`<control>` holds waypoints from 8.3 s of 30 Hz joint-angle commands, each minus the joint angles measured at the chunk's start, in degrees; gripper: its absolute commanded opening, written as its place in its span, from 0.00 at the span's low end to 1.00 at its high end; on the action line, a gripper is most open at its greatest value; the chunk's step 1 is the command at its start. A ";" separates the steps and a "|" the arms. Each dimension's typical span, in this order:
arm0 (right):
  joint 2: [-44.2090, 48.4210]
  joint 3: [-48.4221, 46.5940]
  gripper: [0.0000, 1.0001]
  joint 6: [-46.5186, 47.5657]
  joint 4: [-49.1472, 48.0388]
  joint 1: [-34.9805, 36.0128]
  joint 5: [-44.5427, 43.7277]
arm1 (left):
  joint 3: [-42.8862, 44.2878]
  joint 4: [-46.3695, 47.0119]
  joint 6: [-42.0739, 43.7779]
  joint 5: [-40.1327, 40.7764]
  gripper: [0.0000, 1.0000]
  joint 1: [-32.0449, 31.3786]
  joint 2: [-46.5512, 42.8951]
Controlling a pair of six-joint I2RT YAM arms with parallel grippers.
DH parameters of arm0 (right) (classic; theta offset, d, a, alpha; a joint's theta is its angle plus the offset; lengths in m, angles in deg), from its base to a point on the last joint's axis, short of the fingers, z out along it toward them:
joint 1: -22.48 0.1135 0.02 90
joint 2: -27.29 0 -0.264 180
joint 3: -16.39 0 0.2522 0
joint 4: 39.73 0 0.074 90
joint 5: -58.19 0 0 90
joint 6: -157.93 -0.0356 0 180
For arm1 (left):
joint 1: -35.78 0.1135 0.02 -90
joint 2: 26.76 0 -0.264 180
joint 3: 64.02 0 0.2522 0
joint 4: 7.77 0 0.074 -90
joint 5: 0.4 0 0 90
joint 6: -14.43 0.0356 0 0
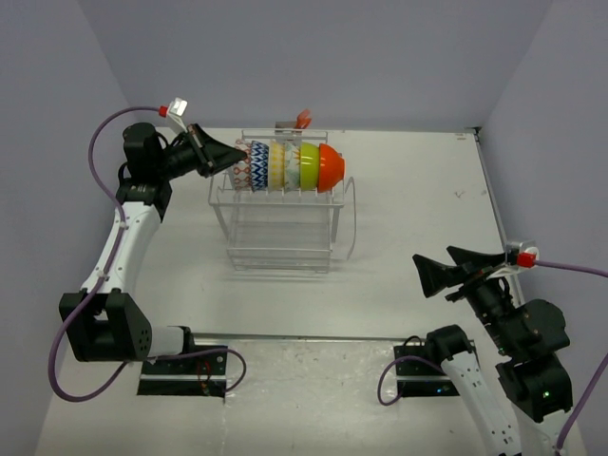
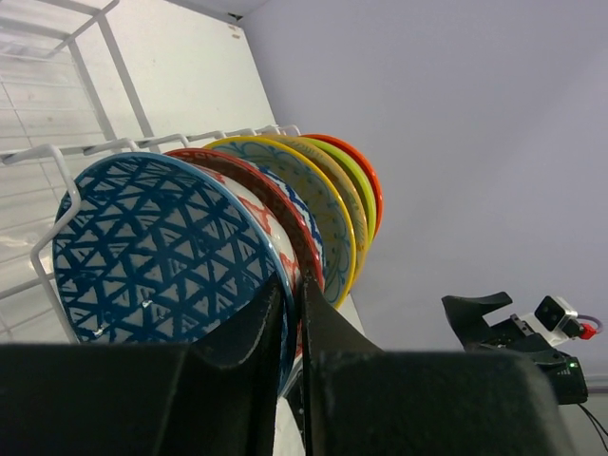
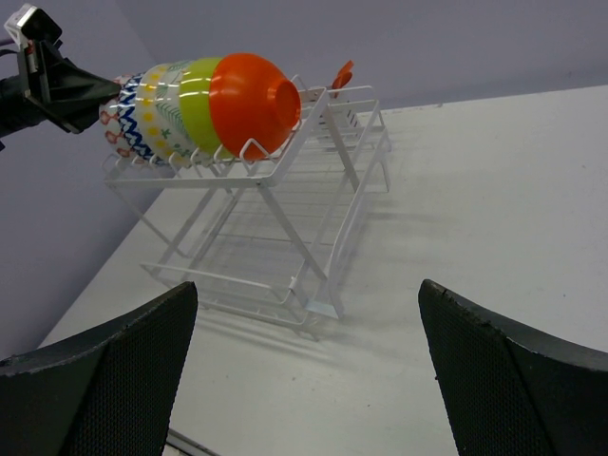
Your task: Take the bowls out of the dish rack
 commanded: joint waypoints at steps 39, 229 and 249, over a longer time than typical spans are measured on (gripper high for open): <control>-0.38 -0.74 0.99 1.03 -2.55 0.17 -0.40 | 9.04 -4.03 9.28 14.74 0.00 2.35 -15.83; -15.15 -9.79 0.99 0.94 1.40 -5.99 14.54 | 1.67 5.28 6.40 9.54 0.00 -6.80 -7.22; -19.90 -18.03 0.99 -2.92 -1.32 -6.07 11.04 | 28.54 -20.89 44.43 24.22 0.00 -22.33 -7.85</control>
